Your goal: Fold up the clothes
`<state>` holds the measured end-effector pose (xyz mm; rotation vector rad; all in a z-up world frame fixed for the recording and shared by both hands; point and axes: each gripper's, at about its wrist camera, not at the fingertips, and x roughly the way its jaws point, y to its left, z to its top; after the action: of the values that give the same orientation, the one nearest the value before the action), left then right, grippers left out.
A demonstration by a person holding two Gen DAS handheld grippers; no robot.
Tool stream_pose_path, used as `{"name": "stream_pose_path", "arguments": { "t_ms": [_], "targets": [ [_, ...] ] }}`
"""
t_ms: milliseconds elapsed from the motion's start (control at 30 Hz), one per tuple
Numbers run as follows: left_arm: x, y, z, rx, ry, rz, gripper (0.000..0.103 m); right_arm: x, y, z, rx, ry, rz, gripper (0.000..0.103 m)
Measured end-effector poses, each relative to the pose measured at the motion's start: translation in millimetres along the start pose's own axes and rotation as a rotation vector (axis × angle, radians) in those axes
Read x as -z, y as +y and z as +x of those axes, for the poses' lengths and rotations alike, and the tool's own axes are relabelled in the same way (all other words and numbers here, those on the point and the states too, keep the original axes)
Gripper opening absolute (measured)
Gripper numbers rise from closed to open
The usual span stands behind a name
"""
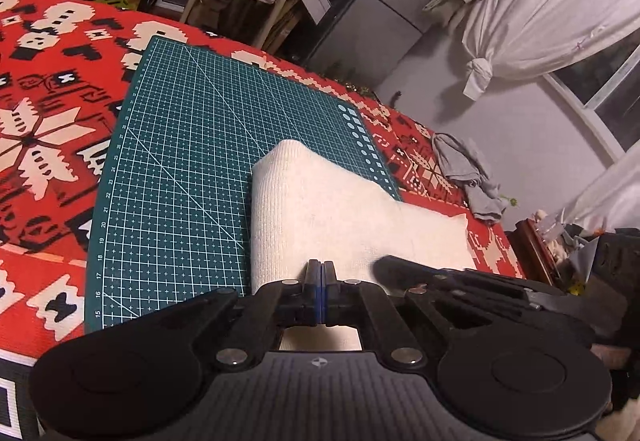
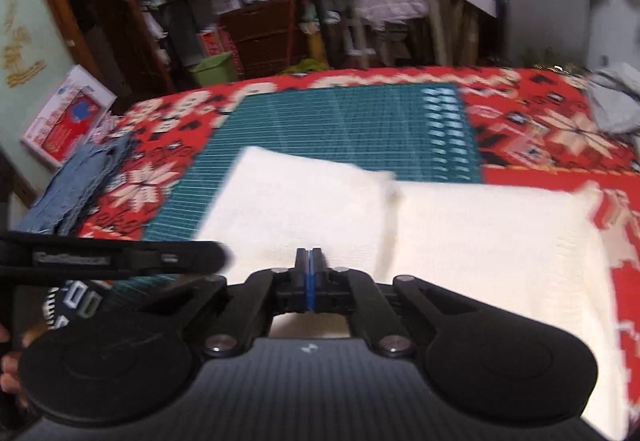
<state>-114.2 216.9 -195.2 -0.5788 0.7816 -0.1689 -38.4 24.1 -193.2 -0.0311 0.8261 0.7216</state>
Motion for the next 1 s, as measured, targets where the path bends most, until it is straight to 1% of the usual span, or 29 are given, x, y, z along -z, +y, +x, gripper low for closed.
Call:
{"name": "stream_pose_path", "arguments": {
  "t_ms": [100,167,233,367,500,567,600,633,667,733,833,933,1000],
  "targets": [
    [-3.5,0.9,-3.3,0.012,-0.004,-0.025,0.002,-4.6,-11.0,-4.9,0.013,-0.004,0.032,0.0],
    [-9.2,-1.0,-5.8,0.018,-0.023,-0.02,0.002,-7.7,-18.4,-8.2,0.022,-0.006,0.053,0.005],
    [-16.7,-2.0,-6.4,0.02,-0.037,-0.016,0.002,-17.6,-15.6,-8.3,-0.009,-0.019,0.031,0.008],
    [-31.6,2.6,-8.4,0.002,-0.056,-0.017,0.002,-59.5,-17.6,15.2,-0.119,0.068,-0.133,0.009],
    [-45.3,18.2,-10.1,-0.029,-0.063,-0.057,0.005,-102.8,-20.5,40.6,-0.229,0.164,-0.308,0.009],
    [-50.1,24.5,-7.5,-0.041,-0.054,-0.081,0.015,-124.4,-21.9,53.3,-0.284,0.213,-0.396,0.009],
    [-52.3,27.1,-5.8,-0.046,-0.049,-0.092,0.027,-135.2,-22.6,59.7,-0.311,0.237,-0.44,0.009],
    [-53.9,28.4,-4.2,-0.052,-0.046,-0.098,0.033,-146.0,-23.4,66.0,-0.339,0.261,-0.483,0.009],
    [-54.7,27.6,-2.1,-0.058,-0.043,-0.092,0.033,-155.9,-24.6,78.7,-0.39,0.301,-0.498,0.009],
    [-56.0,24.9,3.1,-0.068,-0.033,-0.073,0.038,-173.1,-25.5,108.1,-0.508,0.394,-0.502,0.009],
    [-56.5,25.9,13.3,-0.06,-0.012,-0.083,0.039,-186.0,-19.0,145.3,-0.635,0.545,-0.522,0.008],
    [-57.4,28.9,21.9,-0.043,0.002,-0.109,0.039,-178.4,-8.0,173.2,-0.703,0.676,-0.572,0.006],
    [-58.6,31.0,24.7,-0.033,0.004,-0.123,0.039,-172.6,-2.7,182.2,-0.737,0.728,-0.606,0.006]
  ]
}}
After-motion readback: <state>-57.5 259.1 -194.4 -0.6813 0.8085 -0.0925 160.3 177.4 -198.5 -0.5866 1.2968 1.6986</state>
